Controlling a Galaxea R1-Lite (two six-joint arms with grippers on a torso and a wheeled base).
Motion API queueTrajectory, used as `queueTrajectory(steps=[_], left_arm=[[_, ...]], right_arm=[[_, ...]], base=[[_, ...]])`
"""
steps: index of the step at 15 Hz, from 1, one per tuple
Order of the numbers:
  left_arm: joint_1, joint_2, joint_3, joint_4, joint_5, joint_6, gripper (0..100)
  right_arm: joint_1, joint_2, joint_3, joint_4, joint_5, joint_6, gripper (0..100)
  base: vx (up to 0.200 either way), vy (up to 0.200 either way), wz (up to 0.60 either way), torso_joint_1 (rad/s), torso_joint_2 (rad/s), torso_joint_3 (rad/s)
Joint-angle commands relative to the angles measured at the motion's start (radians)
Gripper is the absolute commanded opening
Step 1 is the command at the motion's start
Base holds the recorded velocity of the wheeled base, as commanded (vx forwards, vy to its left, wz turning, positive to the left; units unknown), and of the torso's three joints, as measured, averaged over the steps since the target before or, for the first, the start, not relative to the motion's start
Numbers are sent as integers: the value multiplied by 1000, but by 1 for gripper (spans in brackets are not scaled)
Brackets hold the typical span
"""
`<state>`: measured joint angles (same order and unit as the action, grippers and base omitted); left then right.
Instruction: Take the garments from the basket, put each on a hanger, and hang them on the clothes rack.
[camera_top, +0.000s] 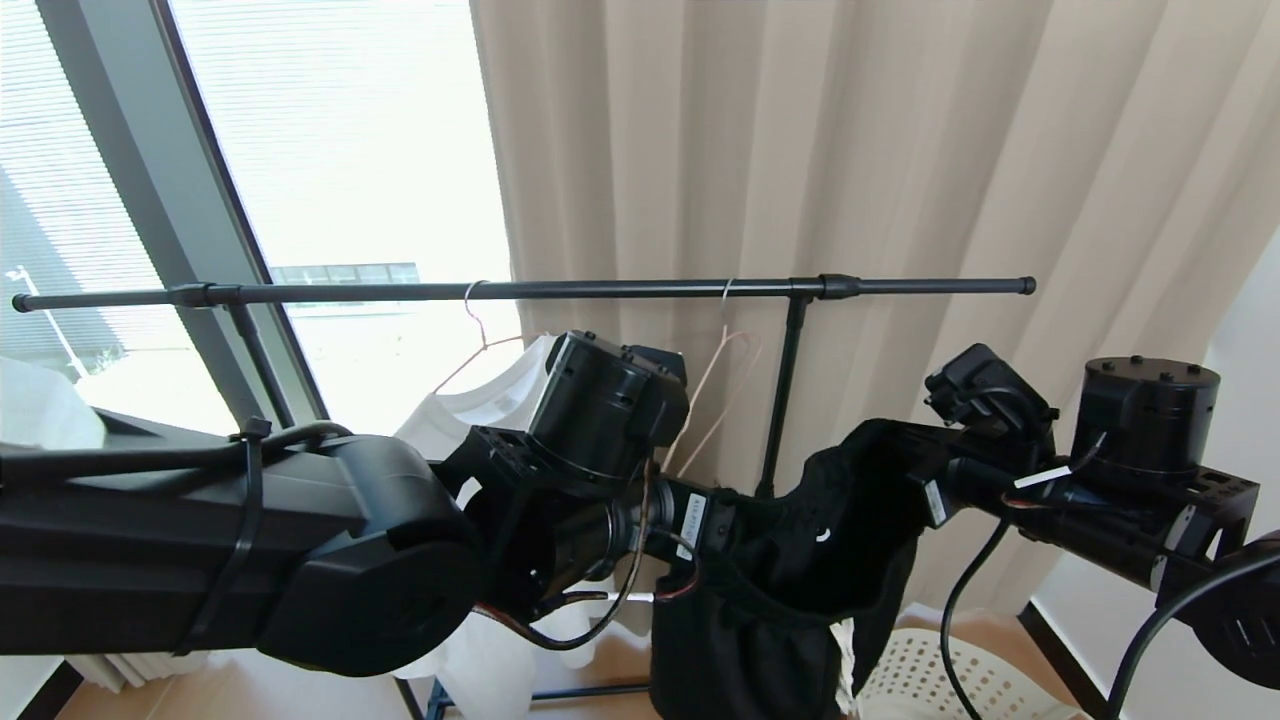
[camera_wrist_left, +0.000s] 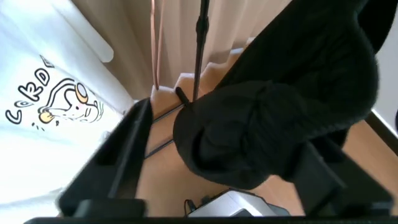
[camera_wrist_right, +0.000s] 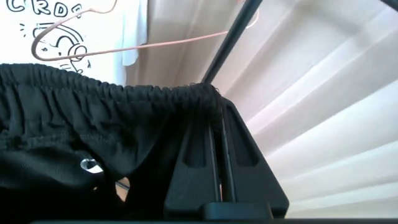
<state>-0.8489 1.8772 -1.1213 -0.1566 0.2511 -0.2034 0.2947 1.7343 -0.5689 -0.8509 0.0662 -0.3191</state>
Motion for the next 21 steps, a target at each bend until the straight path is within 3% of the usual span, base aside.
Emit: queueTrajectory(steps=[1, 4, 7, 8, 12, 14, 18, 21], left_arm=[[-1, 0, 29, -1, 1, -1, 100], [-1, -21, 55, -1, -18, -4, 100], [8, -81, 106, -1, -179, -4, 100], [16, -79, 112, -1, -188, -1, 100], [53, -43, 70, -3, -167, 2, 100], [106, 36, -11, -9, -118, 65, 100], [180, 220, -141, -176, -113, 193, 100], [194, 341, -252, -259, -115, 240, 100]], right_arm=[[-14, -9, -11, -1, -12, -1, 0], [-28, -2, -25, -10, -25, -1, 0], [-40, -1, -35, -8, -28, -1, 0], [-46, 1, -37, -8, -35, -1, 0], [-57, -5, -40, -10, -37, -1, 0], [-58, -1, -45, -10, -37, -1, 0], [-57, 8, -43, -10, -37, -1, 0], [-57, 8, -40, -8, -37, -3, 0]], base=[[0, 0, 0, 0, 0, 0], [0, 0, 0, 0, 0, 0], [0, 0, 0, 0, 0, 0], [0, 0, 0, 0, 0, 0], [0, 0, 0, 0, 0, 0], [0, 0, 0, 0, 0, 0], [0, 0, 0, 0, 0, 0], [0, 0, 0, 0, 0, 0]])
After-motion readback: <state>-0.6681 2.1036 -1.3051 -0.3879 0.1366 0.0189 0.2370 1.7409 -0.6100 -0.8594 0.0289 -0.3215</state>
